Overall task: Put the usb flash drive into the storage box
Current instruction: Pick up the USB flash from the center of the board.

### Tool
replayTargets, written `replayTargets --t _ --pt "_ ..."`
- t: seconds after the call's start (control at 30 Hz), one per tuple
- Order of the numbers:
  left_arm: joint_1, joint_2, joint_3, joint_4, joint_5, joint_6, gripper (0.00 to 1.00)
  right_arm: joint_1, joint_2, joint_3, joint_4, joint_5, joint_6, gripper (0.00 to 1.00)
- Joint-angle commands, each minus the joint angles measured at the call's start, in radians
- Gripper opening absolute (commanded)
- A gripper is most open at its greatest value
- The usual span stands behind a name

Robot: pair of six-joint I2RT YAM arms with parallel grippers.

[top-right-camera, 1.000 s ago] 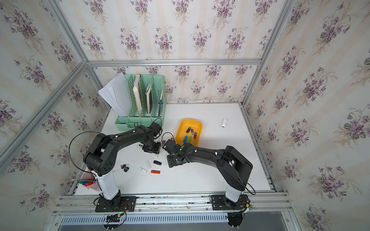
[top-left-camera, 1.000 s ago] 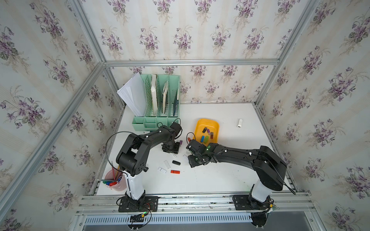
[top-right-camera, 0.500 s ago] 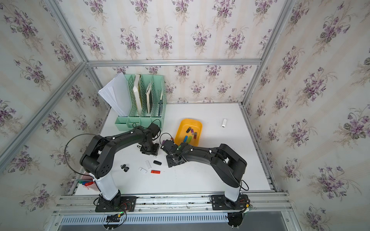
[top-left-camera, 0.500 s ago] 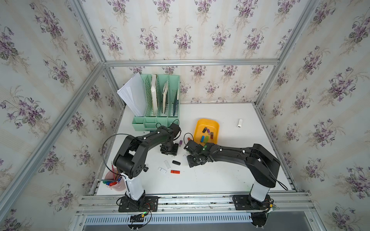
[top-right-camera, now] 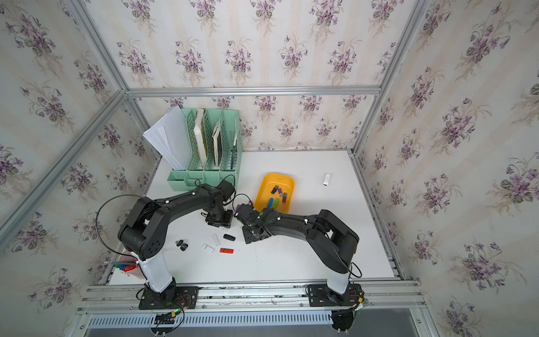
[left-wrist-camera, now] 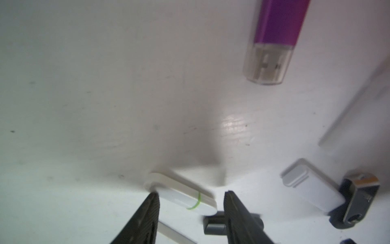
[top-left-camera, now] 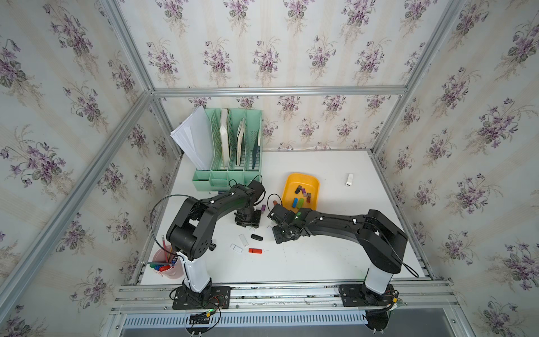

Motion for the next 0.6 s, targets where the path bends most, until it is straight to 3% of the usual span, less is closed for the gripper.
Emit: replayTargets --t 0.0,0.2,0.43,0.57 --pt "0.002 -0.012 -0.017 -0.006 -0.007 -0.009 0.62 0.000 0.004 0.000 -0.001 0.011 -0.001 0.56" --pt "0.002 -0.010 -0.030 0.021 0.012 -0.023 0.65 0.000 0.001 0.002 -0.007 0.013 -0.003 0.56" --pt "0.001 0.011 -0.016 0.022 0.016 -0.017 0.48 -0.001 -0.001 -0.002 -0.008 0.013 -0.005 0.56" --pt "0.001 0.016 -0.008 -0.004 0.003 -0.004 0.44 -0.001 0.001 -0.001 -0.005 0.017 -0.005 0.56"
